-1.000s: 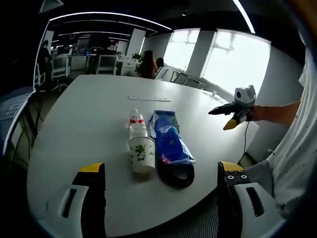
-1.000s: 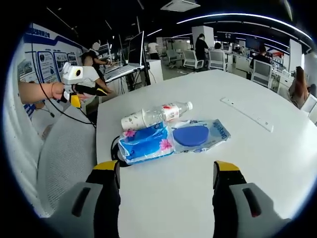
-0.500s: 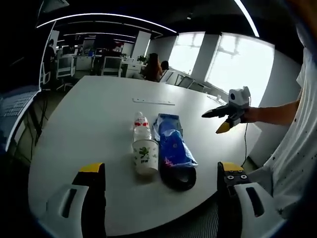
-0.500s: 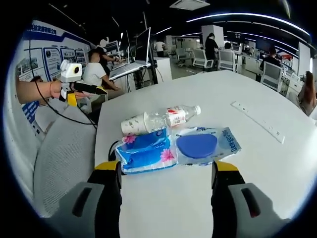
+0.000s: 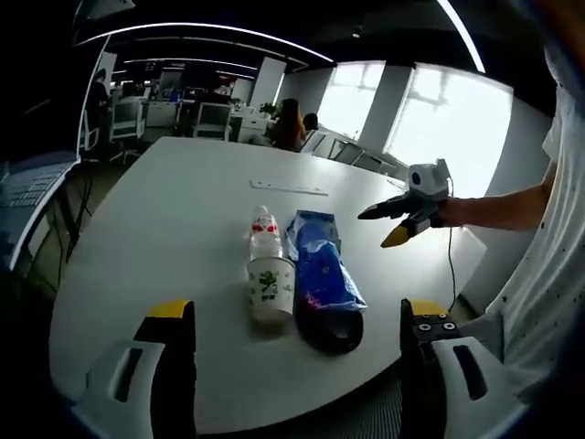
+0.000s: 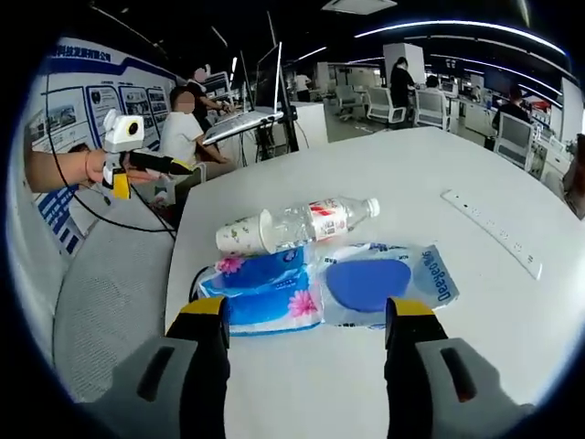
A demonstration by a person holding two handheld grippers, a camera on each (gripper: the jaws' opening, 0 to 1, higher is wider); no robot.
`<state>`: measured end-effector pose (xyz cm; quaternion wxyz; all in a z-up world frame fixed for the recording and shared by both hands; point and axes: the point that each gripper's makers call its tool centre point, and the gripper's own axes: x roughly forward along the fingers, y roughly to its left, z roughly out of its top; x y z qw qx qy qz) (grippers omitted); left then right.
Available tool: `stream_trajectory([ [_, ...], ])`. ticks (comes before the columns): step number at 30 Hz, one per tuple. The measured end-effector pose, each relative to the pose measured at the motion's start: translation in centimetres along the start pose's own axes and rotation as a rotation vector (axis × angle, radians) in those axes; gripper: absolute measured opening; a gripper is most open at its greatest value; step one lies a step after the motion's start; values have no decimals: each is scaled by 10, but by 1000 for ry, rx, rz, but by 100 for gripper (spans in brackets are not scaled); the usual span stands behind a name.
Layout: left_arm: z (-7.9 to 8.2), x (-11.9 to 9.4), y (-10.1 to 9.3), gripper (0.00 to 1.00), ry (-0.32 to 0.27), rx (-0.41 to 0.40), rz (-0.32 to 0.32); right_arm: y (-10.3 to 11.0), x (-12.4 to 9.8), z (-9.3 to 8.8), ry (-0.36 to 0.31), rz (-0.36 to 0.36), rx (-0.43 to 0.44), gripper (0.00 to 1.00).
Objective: Arrange the tabletop items into an orderly group along one side of the table until the central work area is clear of visible clutter.
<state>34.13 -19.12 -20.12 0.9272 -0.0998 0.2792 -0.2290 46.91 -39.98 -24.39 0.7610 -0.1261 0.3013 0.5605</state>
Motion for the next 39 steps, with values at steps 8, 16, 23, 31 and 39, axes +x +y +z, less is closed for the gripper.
stream_trajectory([
  [8, -3, 0, 1, 95, -2, -20, 17, -4, 18, -6, 19, 35, -6, 64],
  [16, -7, 2, 3, 95, -2, -39, 36, -9, 38, -15, 49, 74, -9, 58],
  [23, -10, 5, 3, 94, -5, -62, 49, -9, 53, -23, 81, 114, -16, 51],
  [31, -12, 5, 4, 94, -3, -77, 62, -7, 60, -25, 95, 155, -34, 33],
  [39, -14, 6, 3, 94, 2, -86, 65, -2, 65, -27, 104, 188, -30, 19],
])
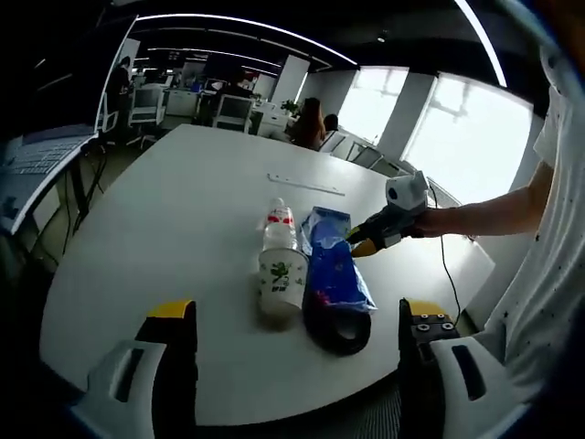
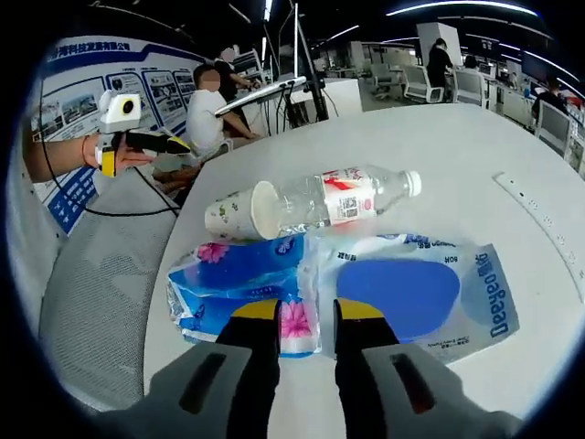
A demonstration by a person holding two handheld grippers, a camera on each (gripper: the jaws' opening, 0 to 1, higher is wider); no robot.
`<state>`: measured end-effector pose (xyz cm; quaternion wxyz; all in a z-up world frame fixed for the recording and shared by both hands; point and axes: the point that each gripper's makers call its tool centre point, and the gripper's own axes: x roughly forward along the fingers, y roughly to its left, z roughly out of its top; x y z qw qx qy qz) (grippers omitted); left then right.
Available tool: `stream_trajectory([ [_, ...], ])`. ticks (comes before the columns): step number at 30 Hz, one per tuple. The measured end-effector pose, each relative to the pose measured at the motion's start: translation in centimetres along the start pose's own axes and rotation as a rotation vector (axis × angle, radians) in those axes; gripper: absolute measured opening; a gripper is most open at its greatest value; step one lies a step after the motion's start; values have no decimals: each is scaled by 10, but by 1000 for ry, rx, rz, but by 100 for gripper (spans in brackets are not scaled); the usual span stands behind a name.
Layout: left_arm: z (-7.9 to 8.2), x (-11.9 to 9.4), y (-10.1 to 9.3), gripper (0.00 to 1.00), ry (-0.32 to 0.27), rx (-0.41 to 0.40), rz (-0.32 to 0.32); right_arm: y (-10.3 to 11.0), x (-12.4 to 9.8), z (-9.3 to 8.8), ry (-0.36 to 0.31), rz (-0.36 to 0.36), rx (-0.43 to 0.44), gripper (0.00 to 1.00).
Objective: Arrange the tabletop items into an orderly group along one side of the table until the central work area is clear of visible clutter.
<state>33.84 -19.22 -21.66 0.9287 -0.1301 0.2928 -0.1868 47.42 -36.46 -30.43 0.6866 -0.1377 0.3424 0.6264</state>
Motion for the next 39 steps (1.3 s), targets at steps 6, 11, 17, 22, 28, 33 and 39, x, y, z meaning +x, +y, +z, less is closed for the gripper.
stream_trajectory([
  [6, 0, 0, -1, 93, 3, 0, -3, -2, 2, -3, 12, -1, -14, 8],
  [11, 1, 0, -1, 93, 3, -2, -5, -2, 2, -2, 12, -4, -21, 2],
  [17, 0, 0, -1, 92, 5, -1, -9, -1, 0, -1, 11, -5, -28, 0],
  [22, 1, 0, -3, 92, 4, 1, -13, -1, -2, 3, -5, -3, -20, 0],
  [28, 3, 2, -4, 92, 1, 8, -18, 0, -6, 6, -23, 2, 2, 0],
  [33, 4, 3, -5, 92, -1, 15, -25, 4, -10, 7, -41, 1, 13, 0],
  [39, 5, 4, -8, 91, -3, 25, -37, 7, -16, 6, -60, -2, 25, 0],
])
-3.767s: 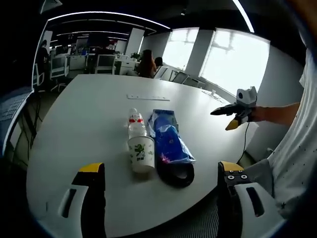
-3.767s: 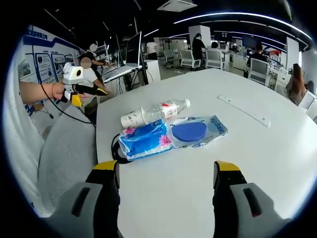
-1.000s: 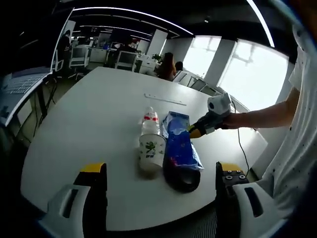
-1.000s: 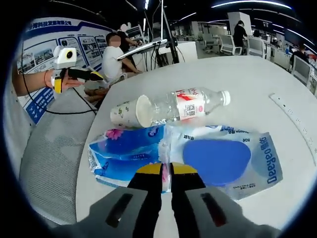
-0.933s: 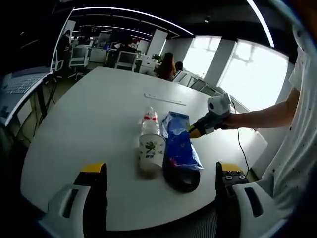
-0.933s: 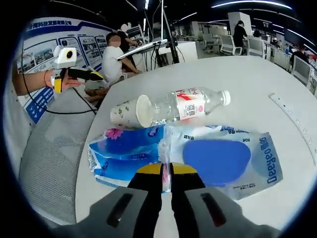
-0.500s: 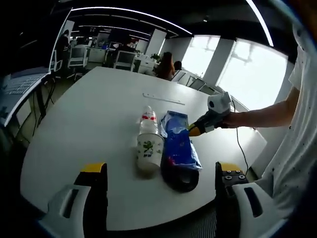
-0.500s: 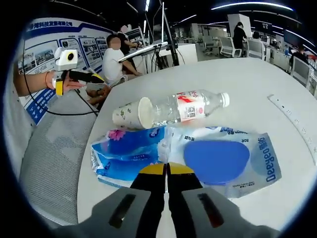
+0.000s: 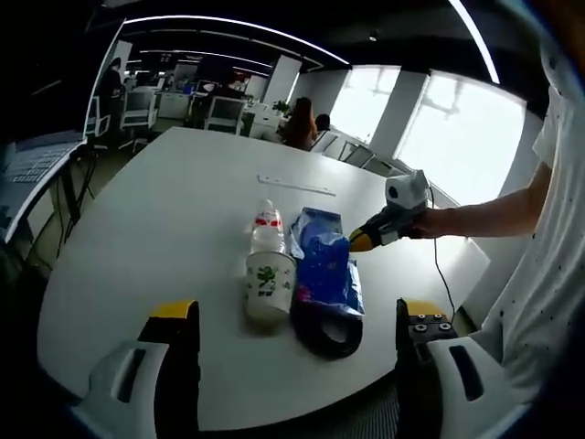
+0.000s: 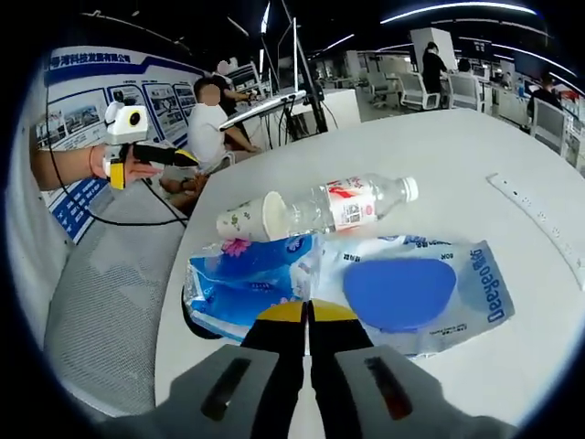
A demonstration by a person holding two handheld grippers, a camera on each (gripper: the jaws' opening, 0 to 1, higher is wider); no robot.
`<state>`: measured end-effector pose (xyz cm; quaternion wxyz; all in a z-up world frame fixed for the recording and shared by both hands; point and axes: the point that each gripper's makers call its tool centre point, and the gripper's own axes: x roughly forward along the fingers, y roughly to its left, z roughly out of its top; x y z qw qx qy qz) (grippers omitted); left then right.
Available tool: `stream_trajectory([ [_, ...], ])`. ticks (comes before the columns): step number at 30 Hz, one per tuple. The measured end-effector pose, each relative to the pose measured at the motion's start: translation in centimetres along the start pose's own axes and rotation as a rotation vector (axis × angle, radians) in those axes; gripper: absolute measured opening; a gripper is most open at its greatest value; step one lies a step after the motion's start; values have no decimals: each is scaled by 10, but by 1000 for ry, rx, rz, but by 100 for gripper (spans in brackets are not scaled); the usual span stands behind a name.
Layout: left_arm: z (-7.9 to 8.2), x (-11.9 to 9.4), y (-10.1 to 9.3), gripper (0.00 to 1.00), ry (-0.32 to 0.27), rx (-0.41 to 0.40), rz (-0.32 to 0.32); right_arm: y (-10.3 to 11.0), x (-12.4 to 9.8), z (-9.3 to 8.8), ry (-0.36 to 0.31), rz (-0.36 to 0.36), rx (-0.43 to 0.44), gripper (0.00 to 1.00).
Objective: Arrange the tabletop items into an orderly group along one side of the table until the central work area is clear of visible clutter.
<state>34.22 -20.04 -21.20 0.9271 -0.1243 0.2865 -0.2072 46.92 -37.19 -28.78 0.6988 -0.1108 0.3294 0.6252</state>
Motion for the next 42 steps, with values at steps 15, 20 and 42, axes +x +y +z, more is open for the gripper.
stream_trajectory([
  [15, 10, 5, -12, 91, -3, 37, -35, 3, -24, 6, -62, -58, 25, 0],
  [20, 18, 11, -17, 90, -3, 60, -53, 2, -36, 11, -93, -91, 34, 0],
  [42, 58, 62, -64, 84, 3, 183, -192, -13, -119, 20, -282, -333, 127, 0],
])
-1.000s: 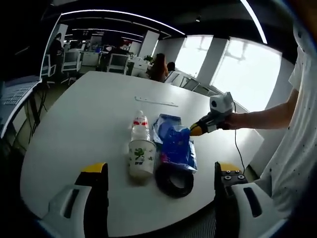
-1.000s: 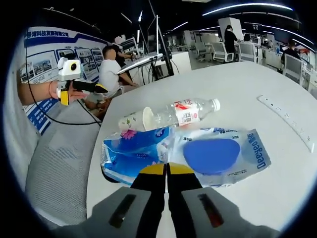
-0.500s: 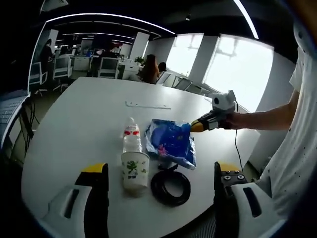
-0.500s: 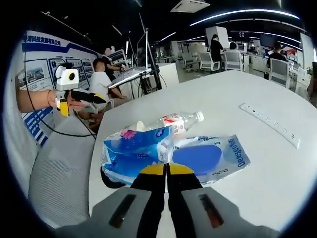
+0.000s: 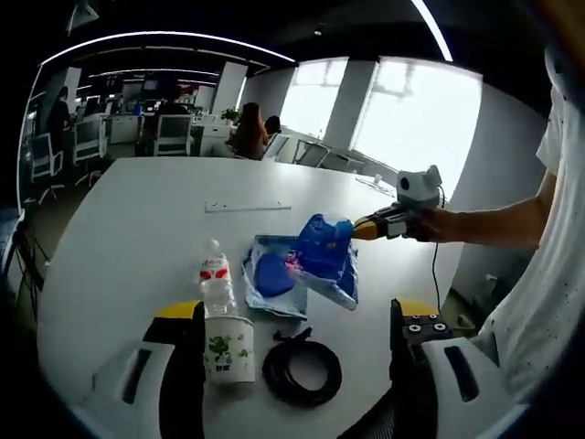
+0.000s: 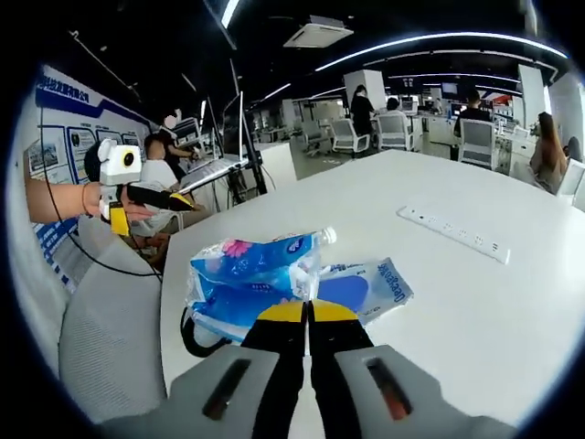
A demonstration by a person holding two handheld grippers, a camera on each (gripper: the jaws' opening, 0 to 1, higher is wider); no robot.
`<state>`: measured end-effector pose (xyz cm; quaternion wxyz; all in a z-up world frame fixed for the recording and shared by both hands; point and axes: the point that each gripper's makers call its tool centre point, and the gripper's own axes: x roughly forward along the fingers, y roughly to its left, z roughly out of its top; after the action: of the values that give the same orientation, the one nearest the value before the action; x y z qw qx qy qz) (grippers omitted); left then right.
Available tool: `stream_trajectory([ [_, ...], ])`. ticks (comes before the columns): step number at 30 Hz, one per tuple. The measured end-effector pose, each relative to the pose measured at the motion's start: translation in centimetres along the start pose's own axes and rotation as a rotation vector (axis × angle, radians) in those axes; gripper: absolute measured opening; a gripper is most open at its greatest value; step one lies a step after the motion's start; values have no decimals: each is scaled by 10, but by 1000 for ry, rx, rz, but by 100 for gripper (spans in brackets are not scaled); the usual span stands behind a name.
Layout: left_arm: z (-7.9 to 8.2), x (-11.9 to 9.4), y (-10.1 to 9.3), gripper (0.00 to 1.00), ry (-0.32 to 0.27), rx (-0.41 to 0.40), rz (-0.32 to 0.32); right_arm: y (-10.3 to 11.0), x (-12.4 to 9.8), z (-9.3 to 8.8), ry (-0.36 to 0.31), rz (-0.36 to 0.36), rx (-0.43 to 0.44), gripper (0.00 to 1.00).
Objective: Arrange the tabletop items into an orderly group along one side of the table until the central work area is clear of visible clutter.
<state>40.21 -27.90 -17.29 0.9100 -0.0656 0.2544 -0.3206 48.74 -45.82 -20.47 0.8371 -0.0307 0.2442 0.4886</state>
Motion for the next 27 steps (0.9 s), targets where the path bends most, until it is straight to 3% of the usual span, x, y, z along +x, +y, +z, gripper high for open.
stream_trajectory([
  [12, 25, 45, -31, 77, 10, 67, -100, -17, -41, 12, -104, -157, 60, 0],
  [17, 37, 76, -50, 66, 38, 119, -116, -33, -65, 15, -154, -212, 107, 0],
  [27, 47, 123, -87, 49, 82, 149, -165, -41, -95, 13, -210, -306, 161, 0],
])
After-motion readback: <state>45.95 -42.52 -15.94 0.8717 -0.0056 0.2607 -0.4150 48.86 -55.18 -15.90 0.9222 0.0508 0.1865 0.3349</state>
